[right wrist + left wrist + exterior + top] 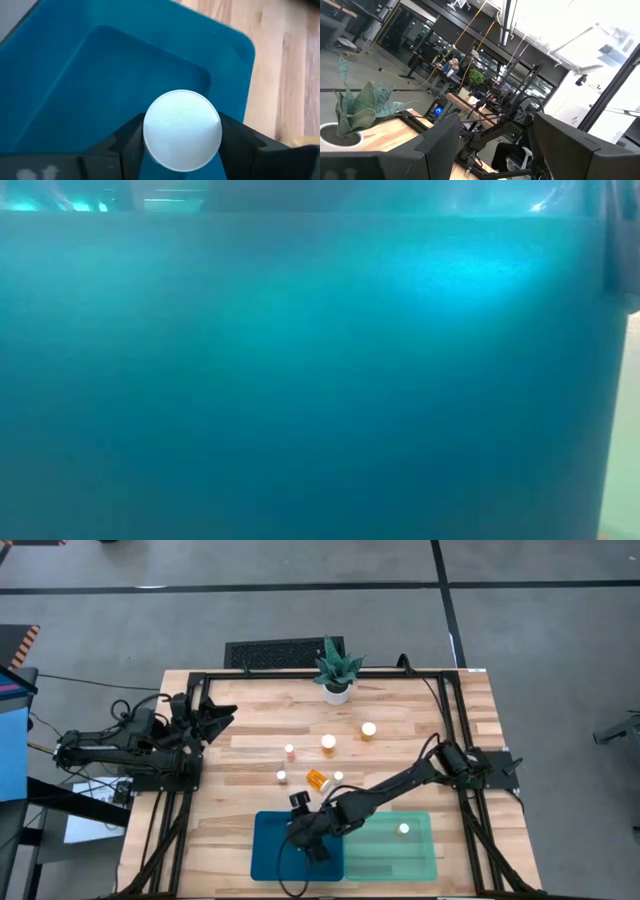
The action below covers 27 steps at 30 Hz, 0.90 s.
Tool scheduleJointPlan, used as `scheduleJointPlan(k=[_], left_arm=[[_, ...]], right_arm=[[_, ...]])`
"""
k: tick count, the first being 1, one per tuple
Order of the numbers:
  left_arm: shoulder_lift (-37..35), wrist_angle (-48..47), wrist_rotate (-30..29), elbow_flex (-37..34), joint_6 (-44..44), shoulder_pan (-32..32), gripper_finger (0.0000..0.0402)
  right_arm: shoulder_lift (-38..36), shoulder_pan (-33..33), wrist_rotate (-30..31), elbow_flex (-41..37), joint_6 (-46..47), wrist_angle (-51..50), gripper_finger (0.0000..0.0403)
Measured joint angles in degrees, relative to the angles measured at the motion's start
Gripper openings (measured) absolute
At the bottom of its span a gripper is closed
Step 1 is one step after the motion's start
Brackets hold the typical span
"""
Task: Pick and place medicine bottles into bin by pill shape (circle, oval)
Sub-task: Put the large orange pill bottle into the blue bin
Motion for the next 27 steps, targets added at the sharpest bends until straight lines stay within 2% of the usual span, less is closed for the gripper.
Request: scheduleJointPlan(k=[27], left_arm=[[0.00, -0.01, 0.10, 0.00, 0.13, -0.01, 0.0247]], right_arm=[[1.38, -1.73, -1.34, 0.04, 1.08, -0.88, 0.0227]])
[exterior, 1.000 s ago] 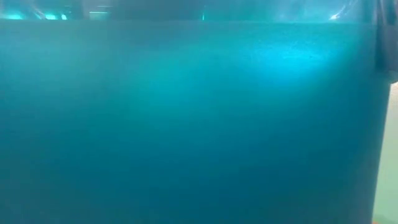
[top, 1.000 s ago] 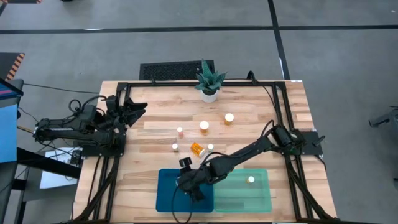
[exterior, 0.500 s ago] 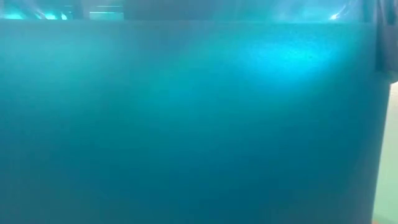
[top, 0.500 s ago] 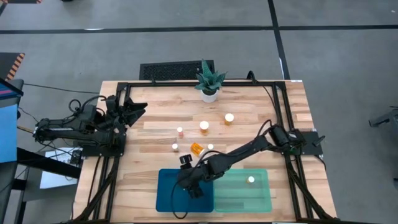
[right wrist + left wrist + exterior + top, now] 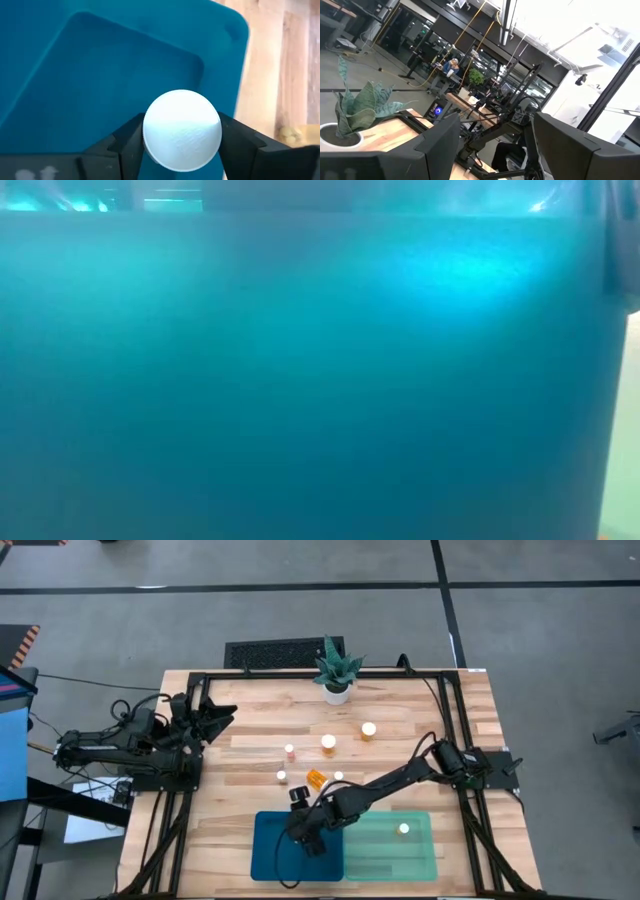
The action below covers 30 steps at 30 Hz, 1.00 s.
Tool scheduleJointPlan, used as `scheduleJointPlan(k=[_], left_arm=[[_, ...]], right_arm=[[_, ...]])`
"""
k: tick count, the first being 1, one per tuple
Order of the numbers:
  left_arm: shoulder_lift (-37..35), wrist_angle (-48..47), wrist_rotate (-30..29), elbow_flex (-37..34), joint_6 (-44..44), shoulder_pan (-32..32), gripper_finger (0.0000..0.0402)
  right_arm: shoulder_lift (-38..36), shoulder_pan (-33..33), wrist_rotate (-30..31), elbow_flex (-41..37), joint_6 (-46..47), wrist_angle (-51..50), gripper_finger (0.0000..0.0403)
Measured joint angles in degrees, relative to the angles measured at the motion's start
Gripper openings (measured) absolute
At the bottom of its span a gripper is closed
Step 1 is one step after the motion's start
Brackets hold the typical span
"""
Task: Pick and place medicine bottles into bin by pill shape (circle, oval)
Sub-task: Put the large orange pill bottle into the blue bin
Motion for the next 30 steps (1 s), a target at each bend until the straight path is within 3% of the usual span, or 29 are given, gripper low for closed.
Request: scheduleJointPlan(k=[30], left_arm=[[0.00, 0.00, -0.09, 0.00, 0.10, 0.02, 0.0247]], right_arm=[[0.09, -0.99, -1.46, 0.00, -0.23, -1.65, 0.0234]])
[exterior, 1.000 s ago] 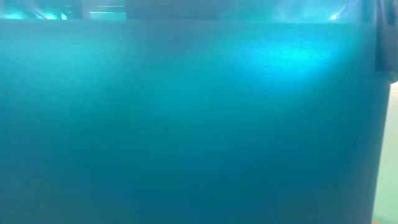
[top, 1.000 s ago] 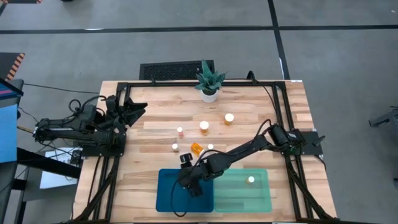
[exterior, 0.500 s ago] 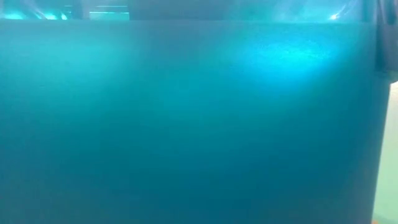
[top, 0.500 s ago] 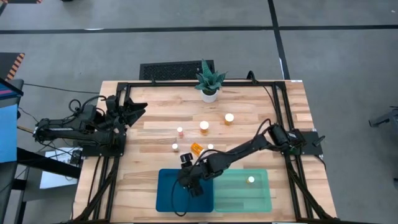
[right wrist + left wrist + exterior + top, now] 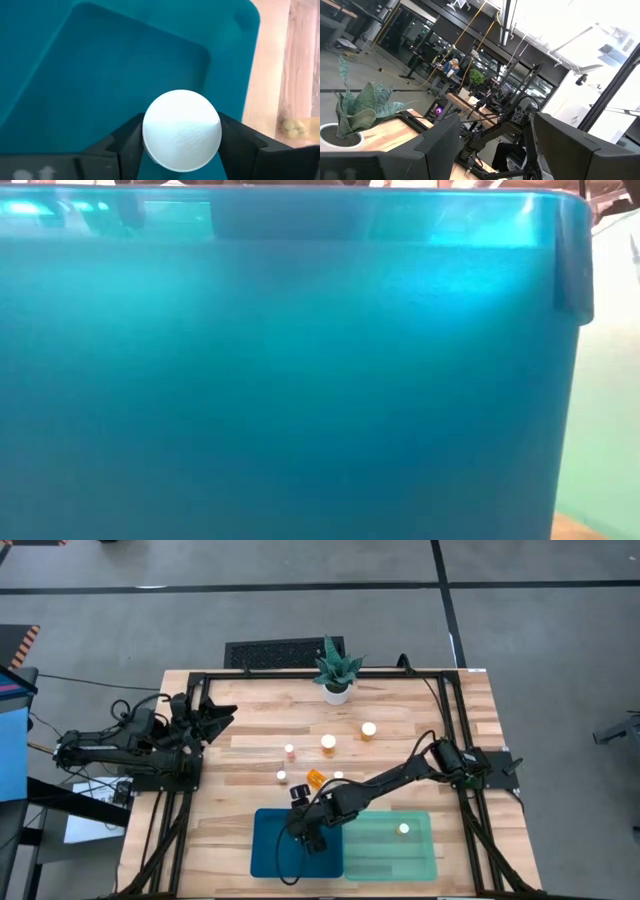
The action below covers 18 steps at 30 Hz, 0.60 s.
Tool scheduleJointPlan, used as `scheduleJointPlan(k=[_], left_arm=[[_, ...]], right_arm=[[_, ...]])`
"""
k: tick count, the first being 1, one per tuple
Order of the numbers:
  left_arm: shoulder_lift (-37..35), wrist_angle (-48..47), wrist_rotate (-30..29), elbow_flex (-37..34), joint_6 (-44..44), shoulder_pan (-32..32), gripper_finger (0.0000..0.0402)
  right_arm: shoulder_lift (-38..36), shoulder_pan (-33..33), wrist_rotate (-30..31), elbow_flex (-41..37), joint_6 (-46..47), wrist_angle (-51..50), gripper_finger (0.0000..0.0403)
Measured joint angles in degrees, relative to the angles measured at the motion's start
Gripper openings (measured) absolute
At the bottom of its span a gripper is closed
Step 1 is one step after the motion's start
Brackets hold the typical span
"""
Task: Pick and place medicine bottles into bin by pill shape (circle, oval)
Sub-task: Put the large orange pill bottle into the blue bin
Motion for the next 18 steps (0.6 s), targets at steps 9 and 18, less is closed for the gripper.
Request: scheduleJointPlan(k=[9, 18], left_arm=[[0.00, 0.00, 0.00, 0.00, 0.00, -0.01, 0.0247], [0.00, 0.00, 0.00, 0.00, 0.01, -0.01, 0.0247]], right_arm=[[0.00, -0.06, -1.30, 0.00, 0.00, 0.05, 0.0245], [0.00, -0.72, -1.44, 0.00, 0.02, 0.16, 0.0245]])
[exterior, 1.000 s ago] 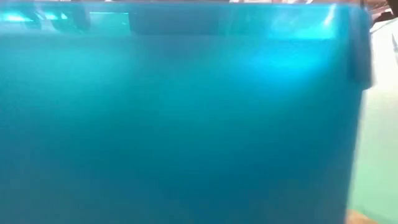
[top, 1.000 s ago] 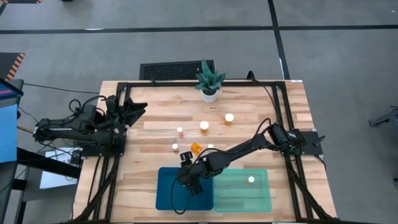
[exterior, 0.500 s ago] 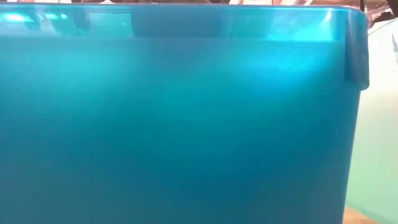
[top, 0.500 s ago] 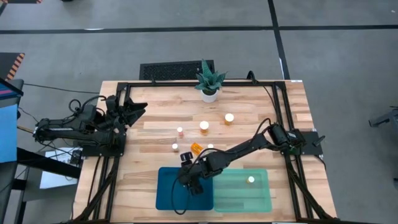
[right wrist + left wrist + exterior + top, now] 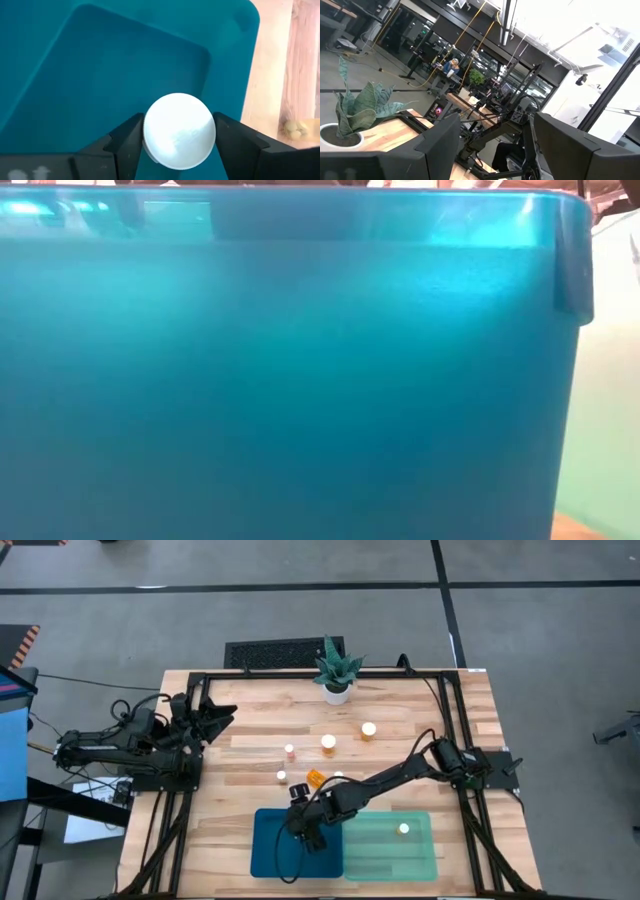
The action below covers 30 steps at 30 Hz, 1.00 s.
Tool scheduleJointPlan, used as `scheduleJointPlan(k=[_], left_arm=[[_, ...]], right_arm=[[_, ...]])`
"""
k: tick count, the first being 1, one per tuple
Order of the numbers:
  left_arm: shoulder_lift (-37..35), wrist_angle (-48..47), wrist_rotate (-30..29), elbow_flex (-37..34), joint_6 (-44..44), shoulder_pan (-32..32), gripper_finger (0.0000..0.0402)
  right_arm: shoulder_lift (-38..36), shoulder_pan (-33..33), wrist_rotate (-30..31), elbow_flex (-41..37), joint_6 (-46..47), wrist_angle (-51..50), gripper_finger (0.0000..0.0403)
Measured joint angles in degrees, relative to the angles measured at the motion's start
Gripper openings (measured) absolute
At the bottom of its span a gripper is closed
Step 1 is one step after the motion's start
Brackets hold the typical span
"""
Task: Pick and place medicine bottles into bin by pill shape (circle, oval)
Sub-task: Put the large orange pill bottle into the blue bin, then put the small yellow pill bottle into the light blue bin
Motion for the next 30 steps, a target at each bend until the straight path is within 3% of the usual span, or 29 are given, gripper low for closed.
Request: scheduleJointPlan(k=[14, 22, 30], left_arm=[[0.00, 0.00, 0.00, 0.00, 1.73, 0.00, 0.0247], [0.00, 0.00, 0.00, 0.00, 1.77, 0.00, 0.0247], [0.00, 0.00, 0.00, 0.00, 1.77, 0.00, 0.0247]], right_arm=[[-0.44, -0.02, -1.11, 0.00, -0.02, 0.01, 0.0247], [-0.54, -0.22, -1.52, 3.81, -0.02, -4.32, 0.0279], [-0.50, -1.26, -1.62, 15.26, -0.42, -17.96, 0.0302]])
